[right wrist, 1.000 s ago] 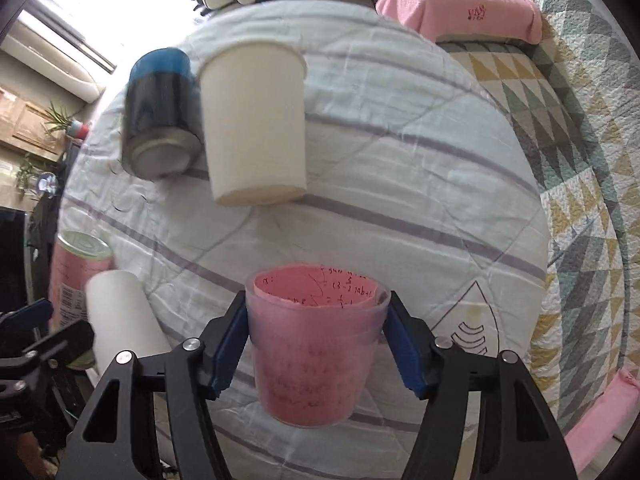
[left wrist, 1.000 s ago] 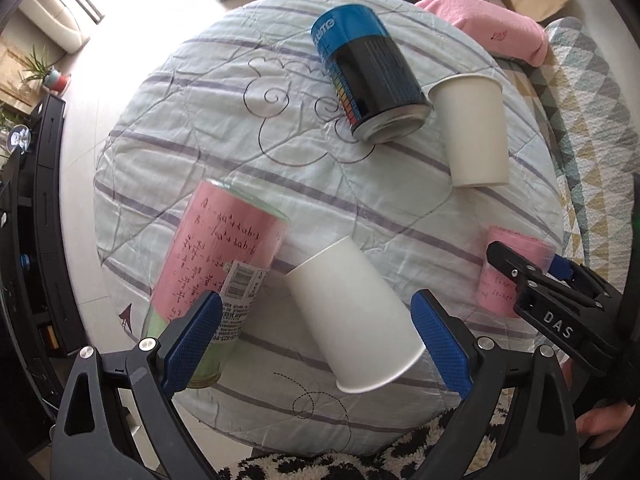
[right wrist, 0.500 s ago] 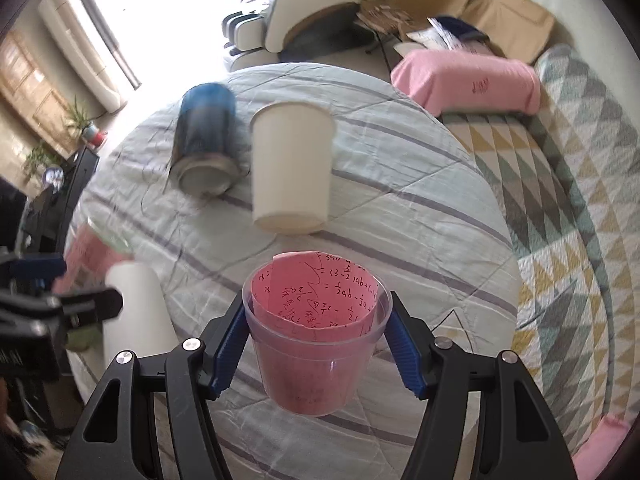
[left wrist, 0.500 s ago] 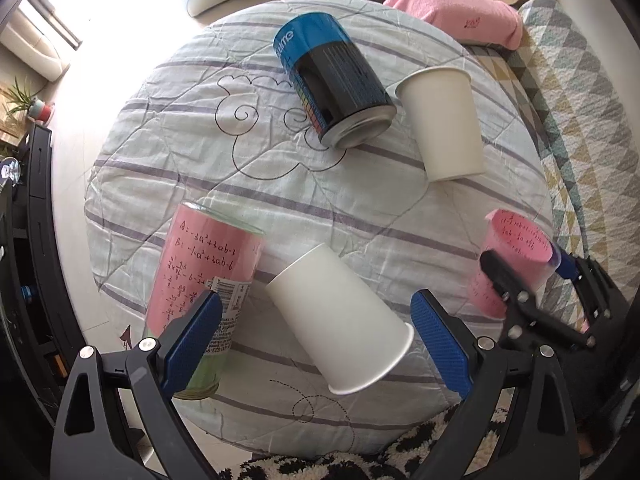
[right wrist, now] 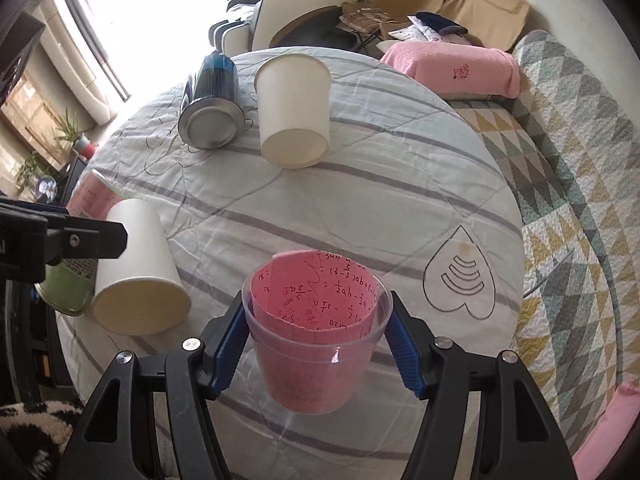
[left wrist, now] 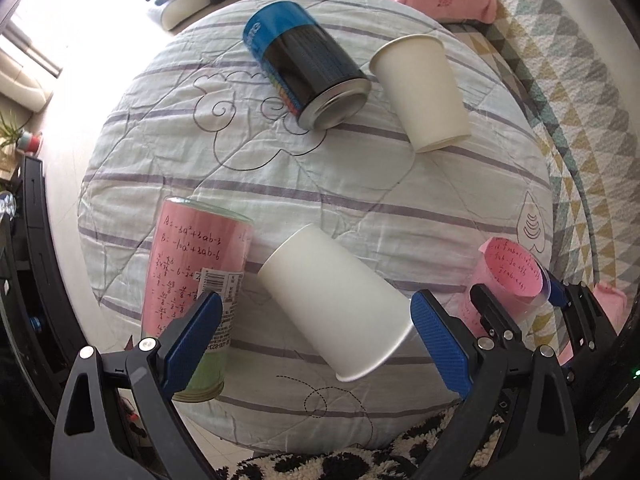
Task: Flip cup upright
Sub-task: 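Turn the pink cup opening-up with the right gripper and lower it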
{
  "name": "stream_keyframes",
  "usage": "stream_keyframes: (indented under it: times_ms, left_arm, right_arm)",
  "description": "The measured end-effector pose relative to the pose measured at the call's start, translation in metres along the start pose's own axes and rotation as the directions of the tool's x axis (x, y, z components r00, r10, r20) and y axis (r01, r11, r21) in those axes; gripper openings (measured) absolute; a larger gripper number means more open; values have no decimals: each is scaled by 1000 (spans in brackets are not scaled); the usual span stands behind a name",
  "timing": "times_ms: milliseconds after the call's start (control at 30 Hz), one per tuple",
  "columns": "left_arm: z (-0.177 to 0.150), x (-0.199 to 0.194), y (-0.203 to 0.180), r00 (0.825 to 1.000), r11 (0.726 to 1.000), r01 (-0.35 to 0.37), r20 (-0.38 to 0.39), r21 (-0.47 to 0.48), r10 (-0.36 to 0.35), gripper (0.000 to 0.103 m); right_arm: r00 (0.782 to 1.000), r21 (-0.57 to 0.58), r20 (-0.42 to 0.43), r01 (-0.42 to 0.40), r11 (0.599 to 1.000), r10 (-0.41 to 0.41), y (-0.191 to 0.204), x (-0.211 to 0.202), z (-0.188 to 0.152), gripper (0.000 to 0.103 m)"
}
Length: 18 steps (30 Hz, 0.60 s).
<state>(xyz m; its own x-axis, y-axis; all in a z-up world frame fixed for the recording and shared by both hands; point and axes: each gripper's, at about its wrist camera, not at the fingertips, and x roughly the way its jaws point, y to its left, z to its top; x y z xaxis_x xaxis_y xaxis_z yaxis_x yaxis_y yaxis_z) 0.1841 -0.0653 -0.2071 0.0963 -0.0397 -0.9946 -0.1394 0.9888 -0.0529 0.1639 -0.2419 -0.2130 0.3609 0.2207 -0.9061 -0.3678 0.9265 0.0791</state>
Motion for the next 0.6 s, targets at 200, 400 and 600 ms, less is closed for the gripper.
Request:
stream_keyframes:
  times_ms: [200, 400, 600]
  left_arm:
    - [-2, -7, 1, 999, 1000, -4, 35, 24, 3, 97]
    - [-5, -2, 6, 999, 1000, -14, 33, 3, 14, 97]
    - [-10, -1, 3, 1000, 1000, -3, 28, 15, 3, 97]
  right_arm:
    - [976, -25, 206, 76, 997, -69, 0, -12, 38, 66]
    - [979, -33, 180, 106, 994, -98, 4, 24, 26, 66]
    - [992, -42, 92, 88, 995, -84, 7, 26, -4, 66]
